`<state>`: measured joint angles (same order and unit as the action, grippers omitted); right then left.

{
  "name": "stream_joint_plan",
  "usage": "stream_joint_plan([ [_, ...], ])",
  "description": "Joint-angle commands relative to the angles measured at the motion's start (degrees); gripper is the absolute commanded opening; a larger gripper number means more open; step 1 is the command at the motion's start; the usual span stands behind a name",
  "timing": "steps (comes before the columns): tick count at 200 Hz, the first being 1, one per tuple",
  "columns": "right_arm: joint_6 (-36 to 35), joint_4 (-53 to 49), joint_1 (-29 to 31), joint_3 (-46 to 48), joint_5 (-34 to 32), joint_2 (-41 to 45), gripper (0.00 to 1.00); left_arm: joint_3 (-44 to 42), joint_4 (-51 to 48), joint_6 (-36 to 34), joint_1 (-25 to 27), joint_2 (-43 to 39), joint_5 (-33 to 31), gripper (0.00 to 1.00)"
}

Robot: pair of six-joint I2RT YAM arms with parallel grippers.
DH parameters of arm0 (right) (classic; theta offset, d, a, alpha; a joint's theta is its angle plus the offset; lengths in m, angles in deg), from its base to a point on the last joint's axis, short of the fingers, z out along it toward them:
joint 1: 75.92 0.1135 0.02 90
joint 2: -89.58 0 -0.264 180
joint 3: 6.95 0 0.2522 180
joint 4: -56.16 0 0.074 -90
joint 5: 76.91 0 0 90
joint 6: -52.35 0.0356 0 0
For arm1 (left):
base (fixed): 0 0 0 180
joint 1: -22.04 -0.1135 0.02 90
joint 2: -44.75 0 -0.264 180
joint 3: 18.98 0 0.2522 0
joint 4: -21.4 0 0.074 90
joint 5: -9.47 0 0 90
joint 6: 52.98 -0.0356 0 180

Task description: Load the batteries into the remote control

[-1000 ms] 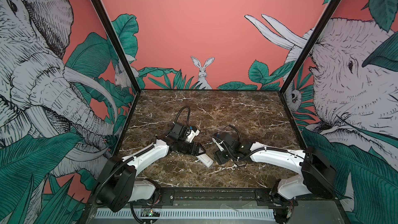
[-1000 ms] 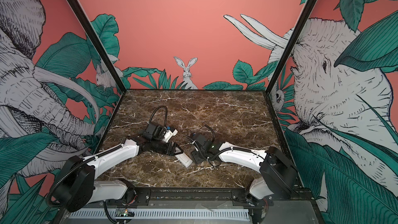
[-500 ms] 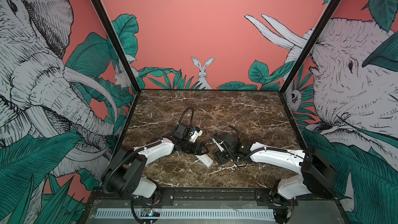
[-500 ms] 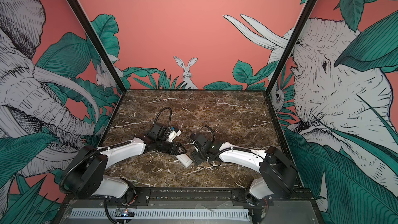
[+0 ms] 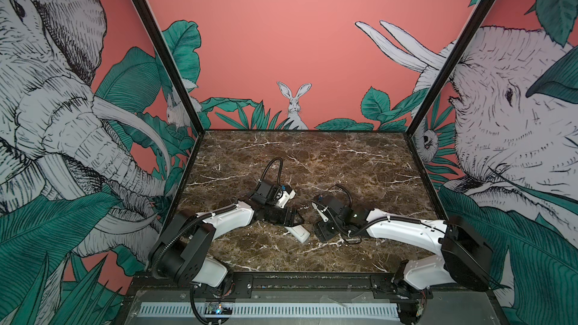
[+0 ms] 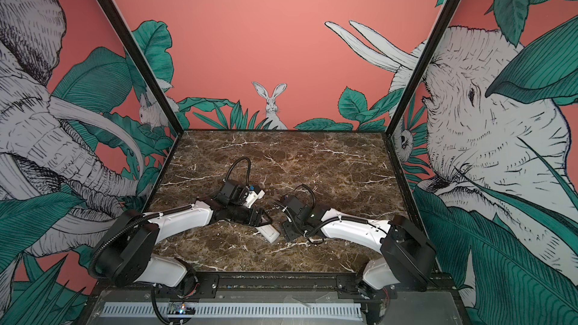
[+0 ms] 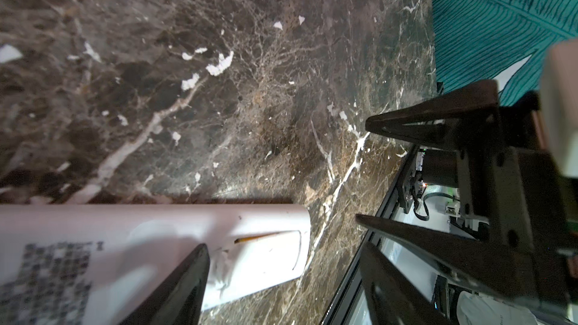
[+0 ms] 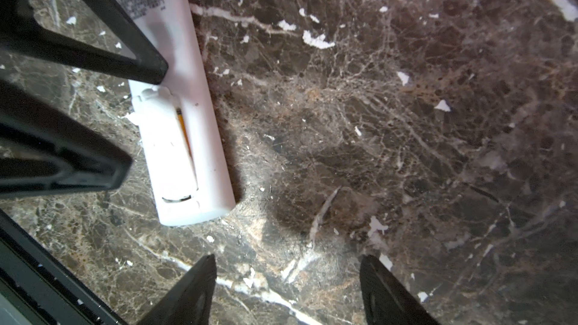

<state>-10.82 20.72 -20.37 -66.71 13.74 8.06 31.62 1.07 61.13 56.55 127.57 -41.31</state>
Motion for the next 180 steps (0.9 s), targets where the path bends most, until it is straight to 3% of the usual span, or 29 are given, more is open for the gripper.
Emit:
stream_joint_plan([
  [1,0.77,0.13,-0.28,0.29,-1.17,1.03,0.73,-1.27,0.77,0.62,0.69,-1.20,0.70,0.78],
  [95,0.52,0.70,-0.44,0.56,-1.02,0.94,0.73,-1.89,-1.01,1.63,2.15,-4.87,-0.22,0.78],
  [180,0.12,0.86,-0.36,0.38,-0.62,0.64,0.73,-0.48,-2.84,0.30,2.15,-4.14,-1.56,0.85],
])
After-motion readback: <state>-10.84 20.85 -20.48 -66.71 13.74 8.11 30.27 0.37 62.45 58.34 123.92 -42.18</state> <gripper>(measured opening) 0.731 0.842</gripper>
